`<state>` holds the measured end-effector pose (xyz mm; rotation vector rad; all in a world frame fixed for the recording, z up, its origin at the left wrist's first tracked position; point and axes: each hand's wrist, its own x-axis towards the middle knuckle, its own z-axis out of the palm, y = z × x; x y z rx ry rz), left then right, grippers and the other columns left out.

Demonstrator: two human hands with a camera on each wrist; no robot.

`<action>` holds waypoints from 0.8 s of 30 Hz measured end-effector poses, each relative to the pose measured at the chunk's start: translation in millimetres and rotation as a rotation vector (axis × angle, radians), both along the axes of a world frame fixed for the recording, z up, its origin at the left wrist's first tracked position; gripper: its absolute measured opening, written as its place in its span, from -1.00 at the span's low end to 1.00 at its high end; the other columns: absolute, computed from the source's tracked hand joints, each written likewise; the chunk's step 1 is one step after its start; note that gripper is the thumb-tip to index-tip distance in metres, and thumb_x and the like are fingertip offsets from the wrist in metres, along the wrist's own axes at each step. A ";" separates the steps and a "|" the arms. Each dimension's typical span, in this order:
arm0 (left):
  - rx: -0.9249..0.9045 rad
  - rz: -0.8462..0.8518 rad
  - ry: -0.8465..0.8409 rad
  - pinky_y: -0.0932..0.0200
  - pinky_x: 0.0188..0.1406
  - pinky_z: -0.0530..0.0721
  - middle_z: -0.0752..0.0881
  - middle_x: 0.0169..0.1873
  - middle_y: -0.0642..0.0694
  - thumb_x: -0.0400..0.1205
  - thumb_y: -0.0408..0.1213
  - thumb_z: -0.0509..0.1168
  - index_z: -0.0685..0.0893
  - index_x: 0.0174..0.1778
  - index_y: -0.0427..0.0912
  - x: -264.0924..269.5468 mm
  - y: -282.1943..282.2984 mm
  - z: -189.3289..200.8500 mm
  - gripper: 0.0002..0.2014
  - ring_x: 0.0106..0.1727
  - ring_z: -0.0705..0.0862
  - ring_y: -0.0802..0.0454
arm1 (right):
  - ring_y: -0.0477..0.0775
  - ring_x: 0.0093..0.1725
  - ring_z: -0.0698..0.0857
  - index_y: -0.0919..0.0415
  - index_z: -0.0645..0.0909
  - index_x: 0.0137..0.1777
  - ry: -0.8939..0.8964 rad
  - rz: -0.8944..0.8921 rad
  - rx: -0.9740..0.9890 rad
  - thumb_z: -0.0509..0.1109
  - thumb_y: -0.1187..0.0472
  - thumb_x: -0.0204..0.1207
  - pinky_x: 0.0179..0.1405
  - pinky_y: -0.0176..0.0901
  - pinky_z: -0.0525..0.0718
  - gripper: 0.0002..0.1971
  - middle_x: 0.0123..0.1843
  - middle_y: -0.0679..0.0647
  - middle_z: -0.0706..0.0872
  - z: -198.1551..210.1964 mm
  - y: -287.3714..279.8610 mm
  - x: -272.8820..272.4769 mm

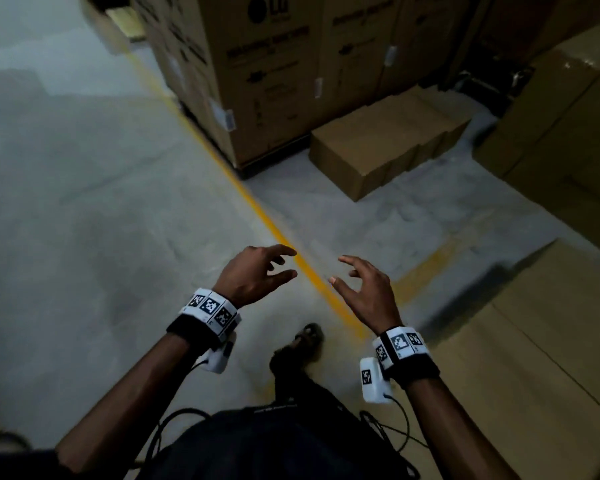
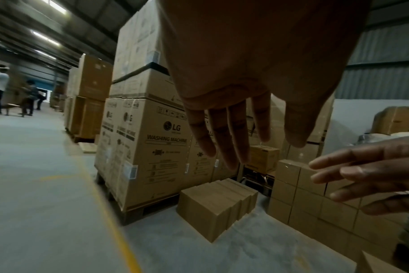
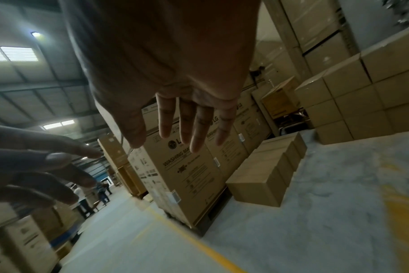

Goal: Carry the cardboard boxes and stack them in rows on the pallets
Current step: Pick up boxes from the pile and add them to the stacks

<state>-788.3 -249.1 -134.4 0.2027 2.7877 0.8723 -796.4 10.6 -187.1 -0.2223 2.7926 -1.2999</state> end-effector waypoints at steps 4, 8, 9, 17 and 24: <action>-0.049 -0.076 -0.003 0.01 0.07 0.76 0.80 0.18 0.09 0.66 0.23 0.36 0.60 0.48 0.24 -120.9 1.3 15.0 -0.53 0.04 0.79 0.12 | -0.07 0.14 0.73 -0.10 0.65 0.43 -0.018 -0.057 -0.009 0.53 -0.08 0.58 0.23 0.06 0.71 -0.57 0.28 -0.08 0.75 6.2 3.0 -109.0; -0.013 -0.140 0.016 -0.04 0.06 0.78 0.81 0.17 0.04 0.67 0.19 0.38 0.61 0.50 0.17 -232.9 21.7 22.0 -0.52 0.04 0.80 0.06 | -0.04 0.18 0.73 -0.07 0.64 0.44 -0.007 -0.097 -0.008 0.52 -0.08 0.59 0.23 0.09 0.72 -0.57 0.35 -0.06 0.73 23.9 15.8 -203.1; 0.011 -0.143 0.017 -0.04 0.05 0.79 0.81 0.16 0.03 0.67 0.19 0.39 0.61 0.49 0.16 -257.4 28.4 20.0 -0.52 0.03 0.80 0.06 | -0.05 0.19 0.72 -0.08 0.63 0.45 -0.005 -0.107 -0.012 0.51 -0.09 0.60 0.25 0.09 0.71 -0.56 0.37 -0.07 0.73 28.2 20.8 -222.2; 0.110 -0.298 -0.053 -0.01 0.08 0.79 0.81 0.16 0.02 0.63 0.24 0.38 0.63 0.47 0.15 -454.4 116.7 -24.8 -0.49 -0.02 0.81 0.08 | -0.22 0.25 0.69 -0.26 0.59 0.44 -0.043 -0.323 -0.098 0.50 -0.18 0.56 0.36 0.16 0.68 -0.55 0.38 -0.29 0.69 30.8 77.7 -373.0; 0.216 -0.331 -0.091 -0.01 0.14 0.76 0.75 0.05 0.10 0.63 0.21 0.41 0.65 0.46 0.09 -654.1 181.8 -52.8 -0.48 -0.03 0.77 0.07 | -0.17 0.22 0.73 -0.21 0.62 0.43 -0.087 -0.358 -0.039 0.55 -0.14 0.55 0.32 0.13 0.71 -0.55 0.37 -0.25 0.72 27.3 129.7 -569.1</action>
